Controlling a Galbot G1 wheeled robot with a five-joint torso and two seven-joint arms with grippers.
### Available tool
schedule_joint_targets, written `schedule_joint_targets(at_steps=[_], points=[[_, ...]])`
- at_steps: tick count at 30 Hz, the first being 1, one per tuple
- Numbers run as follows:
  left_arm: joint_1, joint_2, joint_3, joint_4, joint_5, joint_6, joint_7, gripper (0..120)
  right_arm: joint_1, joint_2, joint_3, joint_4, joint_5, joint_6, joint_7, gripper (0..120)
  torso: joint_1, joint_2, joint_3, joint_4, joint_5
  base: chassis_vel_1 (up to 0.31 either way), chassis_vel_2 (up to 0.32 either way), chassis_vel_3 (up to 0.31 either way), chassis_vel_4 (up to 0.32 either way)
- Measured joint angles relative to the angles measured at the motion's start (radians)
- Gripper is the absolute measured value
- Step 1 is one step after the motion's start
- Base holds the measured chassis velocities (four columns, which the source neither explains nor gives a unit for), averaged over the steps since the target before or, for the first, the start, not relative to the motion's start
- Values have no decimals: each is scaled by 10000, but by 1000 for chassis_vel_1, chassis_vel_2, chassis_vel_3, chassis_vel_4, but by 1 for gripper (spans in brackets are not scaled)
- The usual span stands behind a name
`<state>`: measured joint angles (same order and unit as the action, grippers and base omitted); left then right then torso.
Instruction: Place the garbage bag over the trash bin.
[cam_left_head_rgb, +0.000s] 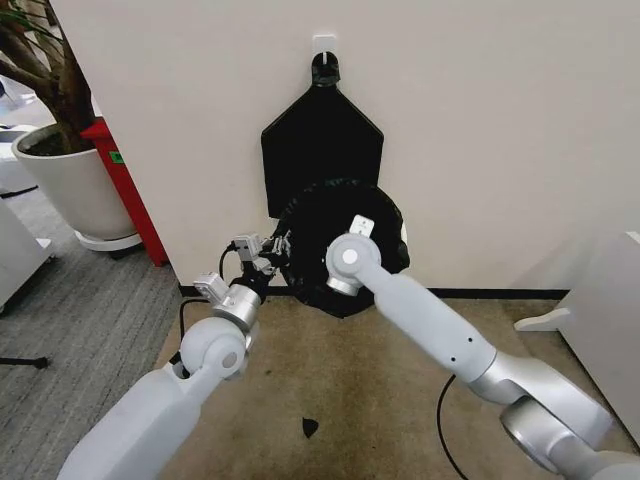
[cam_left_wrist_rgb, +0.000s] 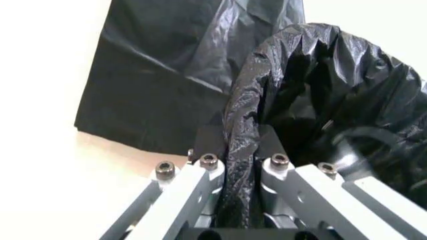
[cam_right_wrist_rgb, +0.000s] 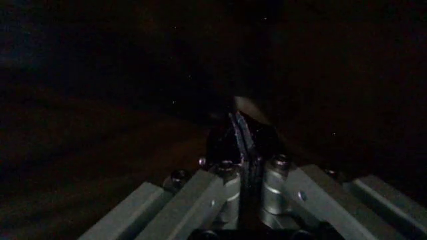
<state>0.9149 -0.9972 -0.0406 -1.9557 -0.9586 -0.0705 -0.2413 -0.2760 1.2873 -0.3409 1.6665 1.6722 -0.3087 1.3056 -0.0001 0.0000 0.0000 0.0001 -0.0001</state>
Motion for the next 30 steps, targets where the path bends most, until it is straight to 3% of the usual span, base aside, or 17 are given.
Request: schedule_joint_targets(at_steps=[9, 15, 19, 21, 25, 27, 30], points=[[-108, -73, -53, 265, -689, 205, -441, 4, 78, -1230, -52, 3067, 989, 174, 229, 0, 0, 0, 0, -1, 1, 0, 0, 0, 0], [-40, -97, -178, 436, -1153, 314, -600, 4, -234, -2576, 920, 4672, 921, -341, -1988, 0, 0, 0, -1, -2, 4, 0, 0, 0, 0], [19, -91, -225, 392, -1763, 540, -893, 4, -691, -3874, 1930, 5392, 100, -877, -3604, 18, 0, 0, 0, 1, 2, 0, 0, 0, 0], [21, -87, -229, 352, -1942, 598, -982, 4, -865, -4144, 2167, 5516, 49, -941, -3795, 19, 0, 1, -1, -1, 3, 0, 0, 0, 0], [47, -5, -296, 200, -2668, 884, -1346, 4, -2568, -5620, 3508, 6364, -501, -547, -5082, 37, 0, 0, -1, -3, 5, 0, 0, 0, 0], [58, 18, -321, 167, -2816, 928, -1417, 4, -3019, -5817, 3835, 6507, -665, -480, -5443, 40, 0, 1, -1, -4, 5, 0, 0, 0, 0], [84, 86, -446, 50, -3497, 1133, -1768, 4, -5172, -6157, 5392, 7051, -847, -65, -6119, 55, 0, 1, -2, -4, 5, 0, 0, 0, 0]])
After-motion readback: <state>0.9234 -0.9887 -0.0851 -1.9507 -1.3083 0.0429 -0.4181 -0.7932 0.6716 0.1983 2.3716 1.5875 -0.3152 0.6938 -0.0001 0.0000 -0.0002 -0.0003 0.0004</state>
